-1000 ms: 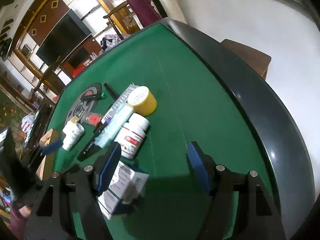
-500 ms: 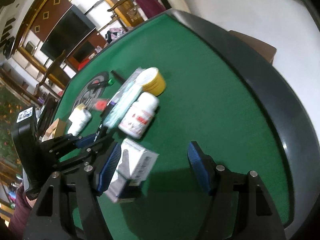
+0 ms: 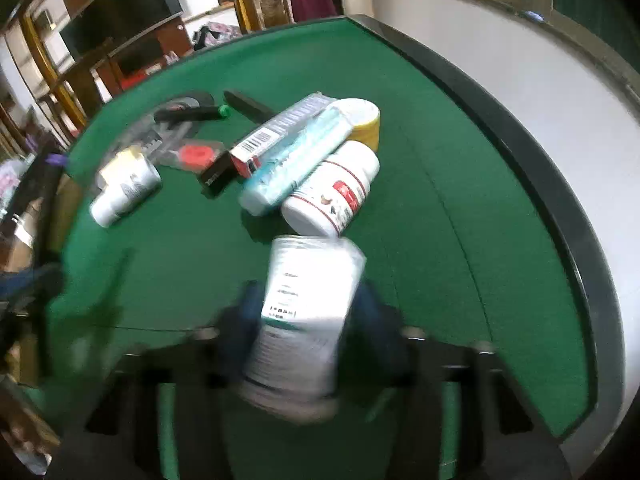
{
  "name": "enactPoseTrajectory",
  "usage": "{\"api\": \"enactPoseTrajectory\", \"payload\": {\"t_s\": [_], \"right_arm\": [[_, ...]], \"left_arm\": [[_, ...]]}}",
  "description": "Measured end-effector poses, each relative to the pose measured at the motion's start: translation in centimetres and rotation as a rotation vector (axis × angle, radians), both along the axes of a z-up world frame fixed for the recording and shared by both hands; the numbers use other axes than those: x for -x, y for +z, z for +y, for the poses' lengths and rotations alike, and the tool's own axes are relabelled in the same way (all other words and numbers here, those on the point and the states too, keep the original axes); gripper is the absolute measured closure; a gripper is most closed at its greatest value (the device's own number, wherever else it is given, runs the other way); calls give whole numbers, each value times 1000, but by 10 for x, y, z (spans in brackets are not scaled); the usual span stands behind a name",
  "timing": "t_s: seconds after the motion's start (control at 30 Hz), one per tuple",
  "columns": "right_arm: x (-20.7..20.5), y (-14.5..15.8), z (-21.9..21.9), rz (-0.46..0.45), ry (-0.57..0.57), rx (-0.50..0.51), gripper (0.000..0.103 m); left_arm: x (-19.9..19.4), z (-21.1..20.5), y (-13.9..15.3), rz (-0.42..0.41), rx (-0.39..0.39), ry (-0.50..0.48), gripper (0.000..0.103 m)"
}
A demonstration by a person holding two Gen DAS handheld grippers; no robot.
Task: Organize objects
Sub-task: 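Lower the medicine box and marker into the cardboard box and open both tools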
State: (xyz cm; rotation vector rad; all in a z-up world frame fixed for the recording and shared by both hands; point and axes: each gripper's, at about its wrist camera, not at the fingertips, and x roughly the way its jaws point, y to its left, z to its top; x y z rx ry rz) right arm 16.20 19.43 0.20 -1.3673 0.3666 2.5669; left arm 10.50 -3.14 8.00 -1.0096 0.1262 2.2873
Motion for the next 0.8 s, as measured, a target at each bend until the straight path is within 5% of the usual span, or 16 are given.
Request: {"api": "enactPoseTrajectory", "payload": {"t_s": [0.23, 0.4, 0.63, 0.8], "right_arm": [[-18, 14, -5, 52, 75, 160, 71], [-14, 45, -44, 108, 220, 250, 71], [26, 76, -154, 112, 485, 329, 70], [57, 66, -240, 54, 614, 335, 70]], "left_arm": [[-7, -81, 7, -16, -108, 136, 90], [-7, -149, 10, -12, -84, 294, 90], [10, -228, -12, -122, -42, 516, 90], [33, -243, -34, -196, -42, 551, 90]]}}
